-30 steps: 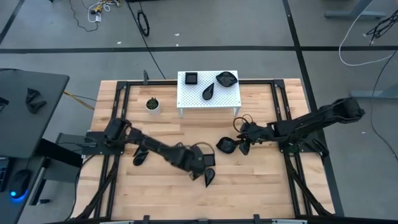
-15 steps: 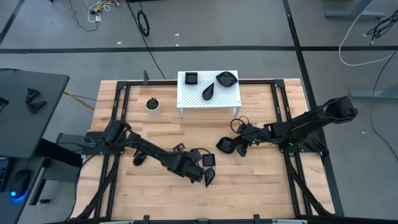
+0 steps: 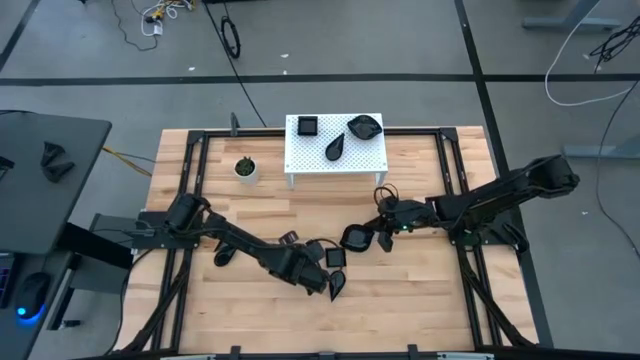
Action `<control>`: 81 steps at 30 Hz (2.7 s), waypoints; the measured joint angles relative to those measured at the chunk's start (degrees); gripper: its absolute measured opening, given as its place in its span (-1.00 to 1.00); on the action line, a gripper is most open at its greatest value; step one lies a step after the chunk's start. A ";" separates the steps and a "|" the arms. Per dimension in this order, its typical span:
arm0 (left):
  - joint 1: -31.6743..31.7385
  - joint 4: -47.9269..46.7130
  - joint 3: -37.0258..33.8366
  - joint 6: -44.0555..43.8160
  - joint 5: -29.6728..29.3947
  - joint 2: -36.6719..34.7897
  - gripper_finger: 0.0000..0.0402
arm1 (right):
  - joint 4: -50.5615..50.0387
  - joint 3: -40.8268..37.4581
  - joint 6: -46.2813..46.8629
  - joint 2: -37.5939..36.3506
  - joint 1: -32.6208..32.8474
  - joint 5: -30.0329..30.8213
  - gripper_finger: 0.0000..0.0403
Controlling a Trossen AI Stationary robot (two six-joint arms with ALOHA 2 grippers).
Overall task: Pick & Place Mini shaped plates
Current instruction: Stack the black plate on top of the black plate on the shelf
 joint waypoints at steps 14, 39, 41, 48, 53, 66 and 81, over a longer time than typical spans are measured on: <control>0.00 0.19 0.00 0.10 -0.23 0.00 -0.60 | -8.01 4.75 -0.60 -6.97 -0.05 4.42 -0.99; 0.00 1.47 0.00 0.68 -1.98 0.00 -0.60 | -10.15 20.93 -13.21 -14.24 -44.12 -8.99 -1.00; 0.00 1.41 0.00 0.66 -1.98 0.00 -0.60 | -10.29 21.46 -14.56 -12.86 -45.07 -11.60 -1.00; -0.09 1.24 0.00 -0.04 -1.96 0.00 -0.60 | -18.73 21.47 -19.12 -15.51 -45.33 -12.04 -1.00; -0.07 1.50 0.00 -0.33 -1.96 0.00 -0.60 | -35.21 21.54 -20.68 -18.63 -45.59 -10.27 -1.00; 0.00 2.52 0.00 2.08 -2.47 0.00 -0.60 | -36.49 19.22 -22.66 -0.03 -62.06 -2.56 -0.90; -0.04 2.26 0.00 1.53 -2.81 0.00 -0.60 | -23.30 19.77 -21.74 11.95 -63.45 -0.52 -0.99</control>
